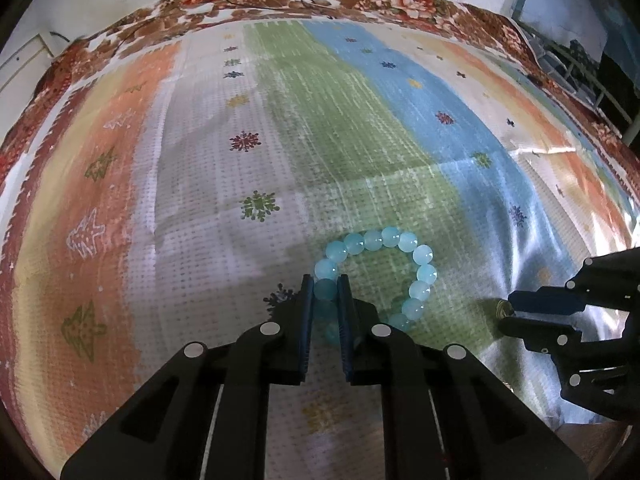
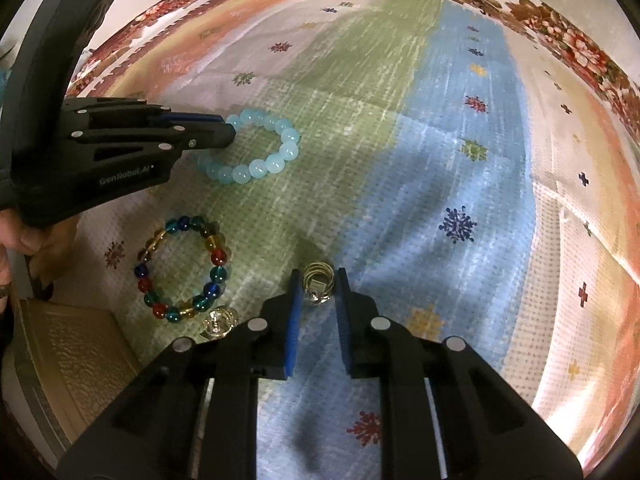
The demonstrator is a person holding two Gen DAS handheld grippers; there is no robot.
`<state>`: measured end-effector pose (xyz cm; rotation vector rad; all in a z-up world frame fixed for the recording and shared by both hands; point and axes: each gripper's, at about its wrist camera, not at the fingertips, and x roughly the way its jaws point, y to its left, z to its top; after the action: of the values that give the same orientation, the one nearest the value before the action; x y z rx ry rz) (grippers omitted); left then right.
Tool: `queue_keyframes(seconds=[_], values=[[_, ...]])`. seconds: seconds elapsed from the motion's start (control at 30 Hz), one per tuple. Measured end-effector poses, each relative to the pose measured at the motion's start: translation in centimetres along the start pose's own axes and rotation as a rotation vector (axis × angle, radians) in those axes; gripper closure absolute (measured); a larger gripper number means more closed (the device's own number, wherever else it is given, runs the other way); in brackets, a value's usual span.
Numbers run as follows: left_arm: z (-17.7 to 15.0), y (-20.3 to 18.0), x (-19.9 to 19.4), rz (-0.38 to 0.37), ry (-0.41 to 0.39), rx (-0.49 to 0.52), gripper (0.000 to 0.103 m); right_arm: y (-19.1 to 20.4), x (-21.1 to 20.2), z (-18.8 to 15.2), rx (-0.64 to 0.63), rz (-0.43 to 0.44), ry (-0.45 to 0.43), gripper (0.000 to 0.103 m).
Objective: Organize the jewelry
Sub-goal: 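Close the left tool on the light blue bracelet while the right tool grips a gold charm, then carry the light blue bracelet and gold charm over the silver tin and open both tools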
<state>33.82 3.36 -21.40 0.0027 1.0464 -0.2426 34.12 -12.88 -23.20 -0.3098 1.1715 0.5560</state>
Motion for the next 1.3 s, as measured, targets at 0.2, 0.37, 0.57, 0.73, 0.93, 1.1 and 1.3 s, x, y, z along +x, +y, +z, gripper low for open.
queue_keyframes(seconds=[0.2, 0.37, 0.57, 0.73, 0.93, 1.1, 1.3], values=[[0.0, 0.2, -1.1, -0.021, -0.023, -0.018, 0.092, 0.0, -0.8, -0.4, 0.014, -0.007, -0.003, 0.086], [0.0, 0.2, -2.3, -0.042, -0.049, -0.031, 0.092, 0.2, -2.2, -0.8, 0.022, -0.023, -0.014, 0.086], [-0.4, -0.3, -3.5, -0.056, -0.067, -0.027, 0.092, 0.1, -4.0, -2.0, 0.05, -0.034, -0.022, 0.086], [-0.7, -0.6, -4.8, -0.093, -0.093, -0.045, 0.092, 0.3, -5.4, -3.1, 0.041, -0.049, -0.025, 0.086], [-0.9, -0.9, -5.9, -0.104, -0.103, -0.062, 0.092, 0.3, -7.1, -4.1, 0.067, -0.044, -0.048, 0.086], [-1.1, -2.8, -7.7, -0.062, -0.127, -0.008, 0.092, 1.0, -8.3, -4.6, 0.066, -0.027, -0.07, 0.086], [-2.1, -3.6, -9.5, -0.01, -0.129, -0.002, 0.092, 1.5, -10.0, -5.0, 0.072, -0.024, -0.106, 0.085]])
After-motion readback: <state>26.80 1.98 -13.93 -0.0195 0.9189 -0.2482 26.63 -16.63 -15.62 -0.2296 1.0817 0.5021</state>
